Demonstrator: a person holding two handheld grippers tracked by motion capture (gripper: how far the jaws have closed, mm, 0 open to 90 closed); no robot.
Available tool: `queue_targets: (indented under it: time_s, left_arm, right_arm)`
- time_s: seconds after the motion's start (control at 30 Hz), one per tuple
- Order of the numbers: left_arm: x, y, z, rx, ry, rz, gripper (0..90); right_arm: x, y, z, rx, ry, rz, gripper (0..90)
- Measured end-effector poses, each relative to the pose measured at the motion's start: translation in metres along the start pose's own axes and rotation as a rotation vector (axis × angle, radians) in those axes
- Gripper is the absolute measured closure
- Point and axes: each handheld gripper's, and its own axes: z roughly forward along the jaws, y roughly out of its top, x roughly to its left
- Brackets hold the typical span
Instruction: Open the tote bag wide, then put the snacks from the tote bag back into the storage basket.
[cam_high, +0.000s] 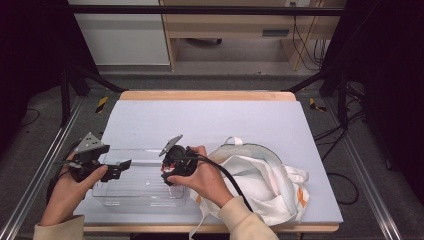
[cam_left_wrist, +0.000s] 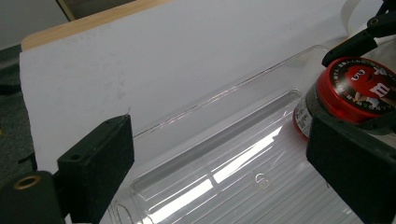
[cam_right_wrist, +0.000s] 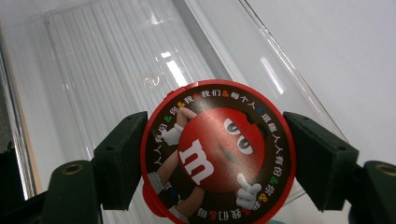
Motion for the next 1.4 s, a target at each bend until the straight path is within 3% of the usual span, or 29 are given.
queue_targets:
  time_s: [1.4]
  left_arm:
    - [0.001, 0.0, -0.001, 0.004, 0.0, 0.003, 7.6]
  right_arm:
    - [0.0, -0.005, 0.014, 0.05, 0.02, -0.004, 25.7]
